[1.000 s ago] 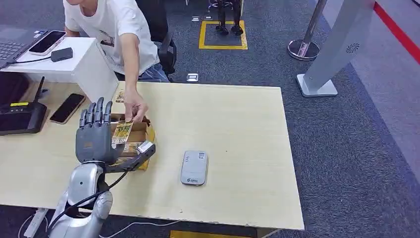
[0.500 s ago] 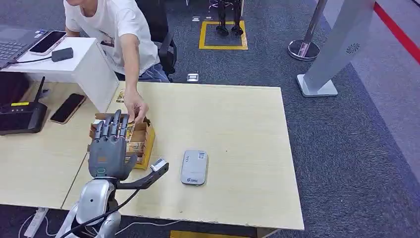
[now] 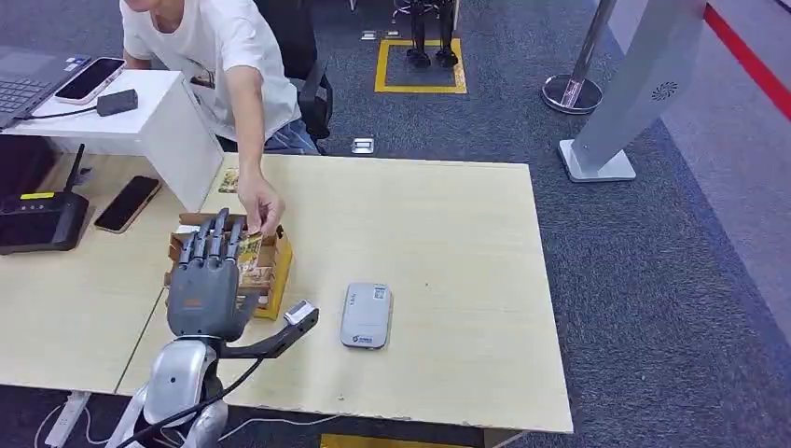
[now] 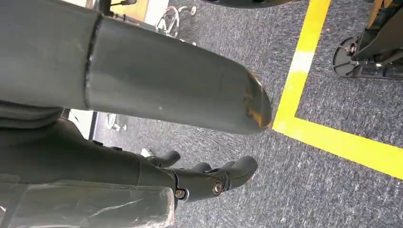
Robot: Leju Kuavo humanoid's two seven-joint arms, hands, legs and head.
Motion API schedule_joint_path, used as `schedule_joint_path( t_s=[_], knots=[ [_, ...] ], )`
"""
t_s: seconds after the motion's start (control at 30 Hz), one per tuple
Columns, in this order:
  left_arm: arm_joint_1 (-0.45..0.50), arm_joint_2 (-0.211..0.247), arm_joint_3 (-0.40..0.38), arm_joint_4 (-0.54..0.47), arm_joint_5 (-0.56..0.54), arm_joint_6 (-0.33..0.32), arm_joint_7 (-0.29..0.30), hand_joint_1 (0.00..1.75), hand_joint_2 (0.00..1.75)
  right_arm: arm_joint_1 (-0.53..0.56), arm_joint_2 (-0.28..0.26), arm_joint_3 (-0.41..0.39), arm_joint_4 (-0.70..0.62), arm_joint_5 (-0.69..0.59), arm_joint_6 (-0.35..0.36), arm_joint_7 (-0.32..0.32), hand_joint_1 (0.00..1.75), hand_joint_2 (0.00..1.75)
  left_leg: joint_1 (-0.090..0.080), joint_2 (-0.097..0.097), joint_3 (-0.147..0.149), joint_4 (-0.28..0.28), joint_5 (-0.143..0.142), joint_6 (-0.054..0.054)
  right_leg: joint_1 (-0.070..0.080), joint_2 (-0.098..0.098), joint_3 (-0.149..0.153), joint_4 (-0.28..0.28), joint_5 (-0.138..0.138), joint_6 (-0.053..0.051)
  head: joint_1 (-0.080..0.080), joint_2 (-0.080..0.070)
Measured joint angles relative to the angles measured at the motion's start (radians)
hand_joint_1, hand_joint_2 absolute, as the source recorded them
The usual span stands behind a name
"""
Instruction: Pass the card to the sensor for recognition and then transmit it.
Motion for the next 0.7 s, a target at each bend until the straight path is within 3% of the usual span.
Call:
schedule_joint_path(
  t_s=[0.7],
  knots=[
    [0.004,0.008,0.0,-0.017,0.0,0.001,0.02,1.75,1.75,0.0,0.0,0.0,0.0,0.002,0.0,0.0,0.0,0.0,0.0,0.0,0.0,0.0,0.0,0.0,0.0,0.0,0.0,0.0,0.0,0.0,0.0,0.0]
  ],
)
